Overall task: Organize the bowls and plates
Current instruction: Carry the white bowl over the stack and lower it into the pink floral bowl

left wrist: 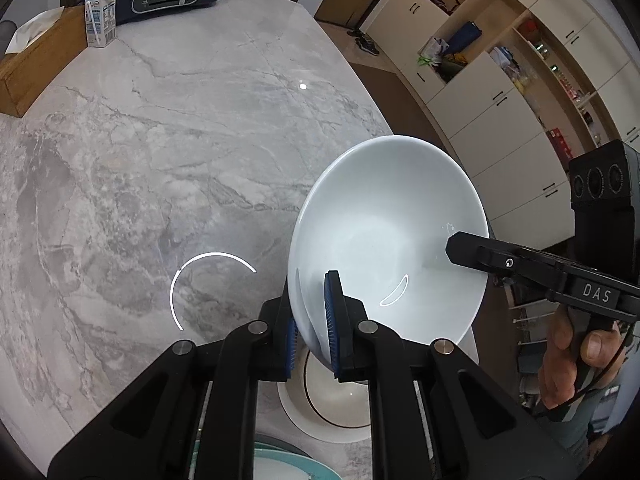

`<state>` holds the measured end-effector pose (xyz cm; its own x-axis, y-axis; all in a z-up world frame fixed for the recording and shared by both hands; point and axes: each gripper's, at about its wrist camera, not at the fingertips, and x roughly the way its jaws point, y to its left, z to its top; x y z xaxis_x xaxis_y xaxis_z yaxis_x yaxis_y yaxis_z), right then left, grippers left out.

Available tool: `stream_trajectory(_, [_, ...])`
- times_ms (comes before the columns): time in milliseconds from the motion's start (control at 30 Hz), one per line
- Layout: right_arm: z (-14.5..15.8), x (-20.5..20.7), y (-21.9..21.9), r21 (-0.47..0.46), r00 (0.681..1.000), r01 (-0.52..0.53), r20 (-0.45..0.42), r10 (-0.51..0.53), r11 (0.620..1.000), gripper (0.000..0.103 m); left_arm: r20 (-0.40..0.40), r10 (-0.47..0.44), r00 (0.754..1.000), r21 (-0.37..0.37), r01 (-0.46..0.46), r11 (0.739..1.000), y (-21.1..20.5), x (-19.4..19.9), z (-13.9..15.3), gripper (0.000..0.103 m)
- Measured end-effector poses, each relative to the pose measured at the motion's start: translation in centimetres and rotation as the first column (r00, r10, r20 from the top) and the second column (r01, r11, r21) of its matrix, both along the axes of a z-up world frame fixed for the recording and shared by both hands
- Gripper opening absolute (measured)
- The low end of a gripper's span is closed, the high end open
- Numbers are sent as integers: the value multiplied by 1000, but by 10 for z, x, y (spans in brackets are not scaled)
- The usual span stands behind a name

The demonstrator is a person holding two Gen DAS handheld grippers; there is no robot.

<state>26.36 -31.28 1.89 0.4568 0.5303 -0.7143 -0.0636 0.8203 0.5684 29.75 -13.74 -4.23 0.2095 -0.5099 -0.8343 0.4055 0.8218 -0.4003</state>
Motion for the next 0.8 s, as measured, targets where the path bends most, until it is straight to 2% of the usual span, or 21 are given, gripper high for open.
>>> stream_trajectory(333, [-27,-51,-4,30,999,1,-32,0,1000,17,-38,-33,999,35,34,999,-7,-48,-18,10])
stream_trajectory(800, [-59,-78,-10,47,996,9,-84,-5,999,17,-75,-61,995,89,68,994,-16,-78,-48,10])
